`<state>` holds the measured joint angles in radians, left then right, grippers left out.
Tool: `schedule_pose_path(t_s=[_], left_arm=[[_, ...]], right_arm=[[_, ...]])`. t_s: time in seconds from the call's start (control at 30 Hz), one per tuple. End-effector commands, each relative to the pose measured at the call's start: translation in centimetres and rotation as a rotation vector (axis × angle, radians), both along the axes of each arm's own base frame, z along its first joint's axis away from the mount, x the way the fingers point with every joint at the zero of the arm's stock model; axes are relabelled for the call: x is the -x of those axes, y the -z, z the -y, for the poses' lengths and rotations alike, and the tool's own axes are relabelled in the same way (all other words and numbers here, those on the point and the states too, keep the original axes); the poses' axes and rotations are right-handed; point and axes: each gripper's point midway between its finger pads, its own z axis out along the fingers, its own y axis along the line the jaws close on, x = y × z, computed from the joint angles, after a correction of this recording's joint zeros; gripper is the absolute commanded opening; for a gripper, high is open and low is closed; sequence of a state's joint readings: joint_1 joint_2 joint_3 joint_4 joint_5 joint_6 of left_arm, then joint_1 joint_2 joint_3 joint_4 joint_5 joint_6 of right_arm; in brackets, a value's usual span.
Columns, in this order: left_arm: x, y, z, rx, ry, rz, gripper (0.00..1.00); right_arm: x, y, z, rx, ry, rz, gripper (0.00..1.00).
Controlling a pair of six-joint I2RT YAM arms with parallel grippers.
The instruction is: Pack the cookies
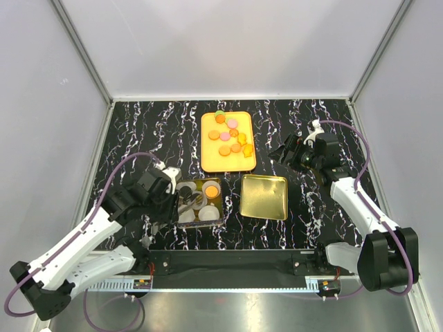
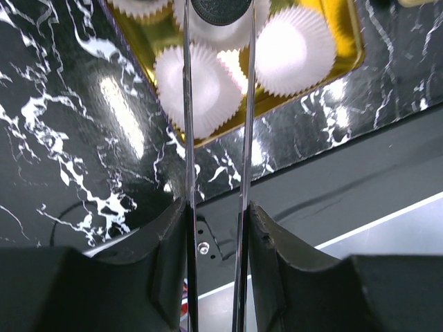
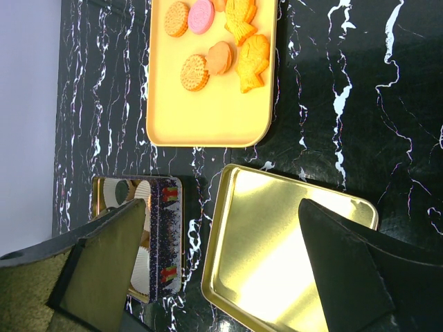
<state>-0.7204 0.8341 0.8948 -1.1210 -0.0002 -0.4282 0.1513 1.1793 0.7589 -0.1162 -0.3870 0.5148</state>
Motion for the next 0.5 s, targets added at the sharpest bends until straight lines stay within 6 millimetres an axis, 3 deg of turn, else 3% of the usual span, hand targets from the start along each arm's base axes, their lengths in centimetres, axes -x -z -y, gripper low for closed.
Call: schedule_pose_path(t_s=[0.0, 0.47], left_arm=[[0.43, -0.29, 0.29, 0.041, -0.002, -0.001, 0.39], [0.20, -0.35, 0.41, 0.043, -0.002, 0.006, 0.46]], right_arm=[[-0.96, -2.13, -0.46, -0.009, -0.024, 0.073, 1.00], [-0.92, -2.14, -0.40, -0.009, -0.022, 0.073, 1.00]])
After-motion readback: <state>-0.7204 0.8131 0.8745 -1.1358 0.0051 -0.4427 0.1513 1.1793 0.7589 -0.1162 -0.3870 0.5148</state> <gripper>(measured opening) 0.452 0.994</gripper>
